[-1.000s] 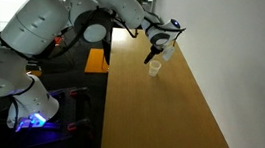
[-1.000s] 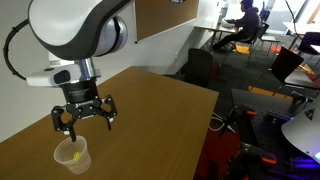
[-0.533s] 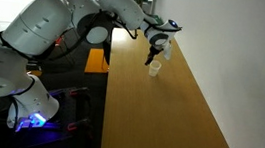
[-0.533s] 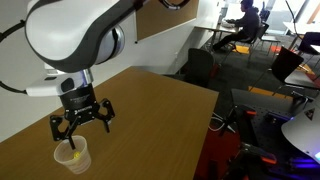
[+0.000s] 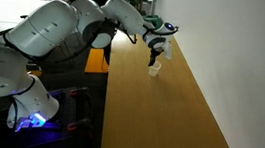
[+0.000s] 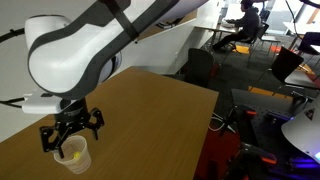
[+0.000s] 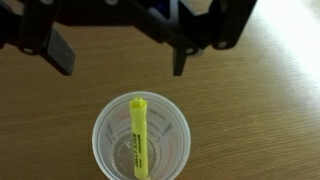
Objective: Remove the marker from the measuring cup and put it on the table
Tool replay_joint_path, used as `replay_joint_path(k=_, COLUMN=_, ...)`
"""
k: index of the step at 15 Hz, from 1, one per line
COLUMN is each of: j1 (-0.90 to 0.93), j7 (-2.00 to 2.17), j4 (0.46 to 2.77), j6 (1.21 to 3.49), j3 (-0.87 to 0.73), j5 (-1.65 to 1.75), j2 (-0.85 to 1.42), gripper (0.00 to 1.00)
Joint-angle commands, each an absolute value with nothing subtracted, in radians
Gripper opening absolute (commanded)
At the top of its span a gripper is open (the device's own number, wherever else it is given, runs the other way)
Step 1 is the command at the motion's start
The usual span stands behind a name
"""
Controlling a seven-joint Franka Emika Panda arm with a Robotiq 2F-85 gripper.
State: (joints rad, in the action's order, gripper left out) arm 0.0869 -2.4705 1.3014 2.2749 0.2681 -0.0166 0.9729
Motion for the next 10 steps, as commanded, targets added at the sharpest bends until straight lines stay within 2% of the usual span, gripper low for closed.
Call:
replay_joint_path(k=1, j1=0.143, j7=-2.446, j4=1.244, j6=2.338, j3=0.223, j5=0.051, j2=1.016, gripper=1.0)
replay_joint_path(k=5, j1=0.186, j7=-2.398, j4=1.271, j6=2.42, j3=0.183, j5=0.132, j2=1.0, gripper=1.0)
replay_joint_path(k=10, j1=0.177, j7=-2.414, j4=1.268, j6=2.399, j3=0.211, j5=0.137, j2=1.008, gripper=1.0)
